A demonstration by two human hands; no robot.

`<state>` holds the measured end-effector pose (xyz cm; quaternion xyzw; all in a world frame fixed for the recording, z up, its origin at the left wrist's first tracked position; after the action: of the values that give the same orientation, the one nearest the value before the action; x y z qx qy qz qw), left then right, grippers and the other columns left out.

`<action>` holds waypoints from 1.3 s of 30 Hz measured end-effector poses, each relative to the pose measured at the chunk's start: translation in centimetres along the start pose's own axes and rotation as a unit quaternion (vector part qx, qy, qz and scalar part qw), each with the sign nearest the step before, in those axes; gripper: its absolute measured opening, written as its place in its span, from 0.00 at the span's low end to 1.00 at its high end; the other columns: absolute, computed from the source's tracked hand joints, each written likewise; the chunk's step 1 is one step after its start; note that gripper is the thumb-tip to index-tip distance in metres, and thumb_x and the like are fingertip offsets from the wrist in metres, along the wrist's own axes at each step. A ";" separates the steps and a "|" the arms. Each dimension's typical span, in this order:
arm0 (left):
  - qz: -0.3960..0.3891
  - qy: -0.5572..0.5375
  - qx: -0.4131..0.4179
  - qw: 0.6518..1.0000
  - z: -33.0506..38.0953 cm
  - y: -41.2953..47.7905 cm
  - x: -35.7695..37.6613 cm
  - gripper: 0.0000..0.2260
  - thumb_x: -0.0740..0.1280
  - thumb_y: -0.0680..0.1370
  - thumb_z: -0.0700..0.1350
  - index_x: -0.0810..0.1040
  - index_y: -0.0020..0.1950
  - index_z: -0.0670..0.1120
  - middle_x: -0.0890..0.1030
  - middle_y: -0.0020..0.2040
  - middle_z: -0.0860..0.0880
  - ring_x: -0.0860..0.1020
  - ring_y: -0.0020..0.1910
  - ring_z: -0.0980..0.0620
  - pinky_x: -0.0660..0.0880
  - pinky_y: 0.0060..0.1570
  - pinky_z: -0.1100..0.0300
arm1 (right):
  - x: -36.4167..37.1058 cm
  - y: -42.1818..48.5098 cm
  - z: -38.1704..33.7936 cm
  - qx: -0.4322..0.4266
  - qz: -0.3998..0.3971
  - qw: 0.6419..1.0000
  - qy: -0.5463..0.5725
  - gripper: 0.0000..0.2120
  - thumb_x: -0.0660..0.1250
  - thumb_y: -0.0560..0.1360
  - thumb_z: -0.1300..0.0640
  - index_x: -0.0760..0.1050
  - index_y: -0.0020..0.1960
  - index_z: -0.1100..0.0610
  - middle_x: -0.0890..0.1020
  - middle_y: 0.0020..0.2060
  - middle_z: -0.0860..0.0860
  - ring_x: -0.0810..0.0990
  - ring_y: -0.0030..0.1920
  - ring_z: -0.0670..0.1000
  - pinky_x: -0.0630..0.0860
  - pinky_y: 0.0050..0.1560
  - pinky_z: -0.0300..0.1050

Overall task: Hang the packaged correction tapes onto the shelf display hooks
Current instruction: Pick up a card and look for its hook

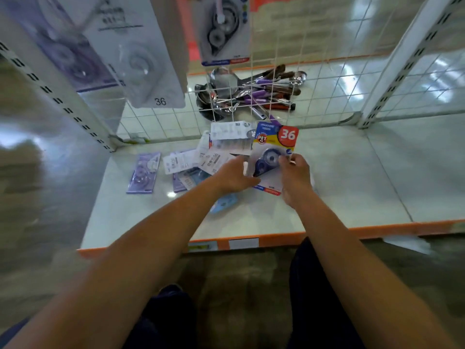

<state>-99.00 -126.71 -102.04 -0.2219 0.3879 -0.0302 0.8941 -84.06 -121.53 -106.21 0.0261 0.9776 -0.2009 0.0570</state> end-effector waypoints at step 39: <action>0.261 -0.338 0.125 0.895 6.0 -15.0 -12.6 0.18 0.72 0.72 0.36 0.74 0.57 0.51 0.82 0.50 0.54 0.83 0.50 0.54 0.80 0.49 0.61 | 1.6 -16.2 -19.9 -0.346 -0.211 0.909 0.094 0.11 0.69 0.71 0.52 0.75 0.53 0.48 0.82 0.50 0.49 0.82 0.53 0.51 0.79 0.55 0.55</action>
<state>-101.82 -135.14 -83.55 0.0041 0.0990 0.2330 0.9674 -88.85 -128.54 -81.95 -0.1837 0.9694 0.1457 -0.0732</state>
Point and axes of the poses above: each hand's wrist, its own y-axis towards the middle knuckle, its own x-axis out of the palm, z = x × y, the point moved 8 cm from there along y, towards the middle knuckle
